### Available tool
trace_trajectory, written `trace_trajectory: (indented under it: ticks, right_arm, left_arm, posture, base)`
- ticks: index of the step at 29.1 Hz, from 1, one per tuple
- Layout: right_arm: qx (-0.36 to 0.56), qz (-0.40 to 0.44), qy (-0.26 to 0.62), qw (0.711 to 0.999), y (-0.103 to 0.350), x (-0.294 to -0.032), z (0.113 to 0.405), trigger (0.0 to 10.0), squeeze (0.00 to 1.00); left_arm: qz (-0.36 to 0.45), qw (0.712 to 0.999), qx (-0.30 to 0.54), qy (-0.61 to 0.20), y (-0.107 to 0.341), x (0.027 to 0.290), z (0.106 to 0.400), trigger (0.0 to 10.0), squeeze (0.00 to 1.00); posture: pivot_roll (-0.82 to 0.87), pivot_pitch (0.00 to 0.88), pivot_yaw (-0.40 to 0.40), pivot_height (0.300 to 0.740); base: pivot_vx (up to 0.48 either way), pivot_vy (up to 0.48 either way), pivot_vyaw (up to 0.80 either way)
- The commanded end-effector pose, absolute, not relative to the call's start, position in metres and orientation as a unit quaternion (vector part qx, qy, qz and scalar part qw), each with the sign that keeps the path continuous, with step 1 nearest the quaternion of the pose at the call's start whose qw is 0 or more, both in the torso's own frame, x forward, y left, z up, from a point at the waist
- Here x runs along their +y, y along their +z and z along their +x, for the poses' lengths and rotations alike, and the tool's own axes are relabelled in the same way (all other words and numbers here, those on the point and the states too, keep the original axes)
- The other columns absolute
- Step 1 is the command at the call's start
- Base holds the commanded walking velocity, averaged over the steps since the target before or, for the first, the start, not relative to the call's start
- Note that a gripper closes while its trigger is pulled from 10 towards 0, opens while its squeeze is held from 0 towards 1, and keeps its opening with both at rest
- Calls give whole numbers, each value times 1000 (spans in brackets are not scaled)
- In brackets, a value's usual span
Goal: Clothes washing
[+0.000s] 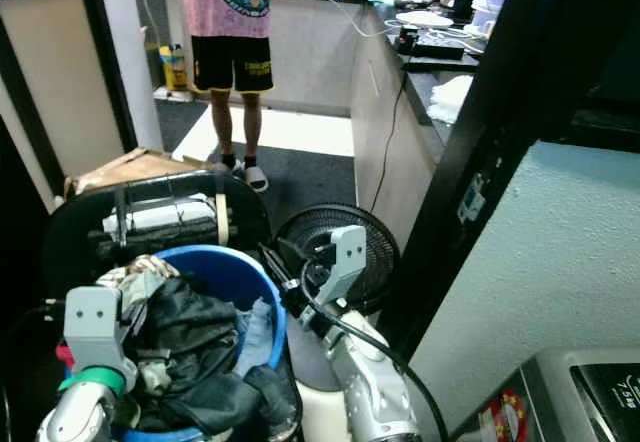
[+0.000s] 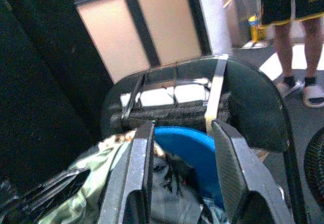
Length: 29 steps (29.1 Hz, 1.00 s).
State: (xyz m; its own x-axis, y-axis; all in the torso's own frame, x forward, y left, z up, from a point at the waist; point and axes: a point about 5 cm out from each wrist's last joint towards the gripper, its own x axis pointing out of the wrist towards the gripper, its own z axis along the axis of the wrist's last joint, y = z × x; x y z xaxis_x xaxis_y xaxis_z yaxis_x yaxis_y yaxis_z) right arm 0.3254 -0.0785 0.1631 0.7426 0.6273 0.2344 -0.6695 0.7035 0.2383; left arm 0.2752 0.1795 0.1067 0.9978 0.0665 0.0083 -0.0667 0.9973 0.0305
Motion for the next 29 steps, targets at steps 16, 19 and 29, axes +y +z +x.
trace_trajectory:
  ticks: [16, 19, 29]
  right_arm:
    - [50, 84, 583, 807, 138, -22, 296, 10000, 1000]
    - [36, 103, 569, 815, 144, -21, 301, 10000, 1000]
    - [36, 125, 525, 841, 144, -25, 304, 10000, 1000]
  left_arm:
    - [64, 997, 39, 7, 88, 211, 238, 10000, 0]
    - [30, 999, 11, 2, 97, 214, 213, 10000, 0]
    - [7, 1000, -5, -30, 108, 212, 183, 10000, 0]
  posture:
    - [-11, 67, 25, 740]
    - [-7, 99, 26, 740]
    - [5, 118, 14, 740]
  base:
    - [0, 0, 0]
    - [0, 0, 0]
    - [0, 0, 0]
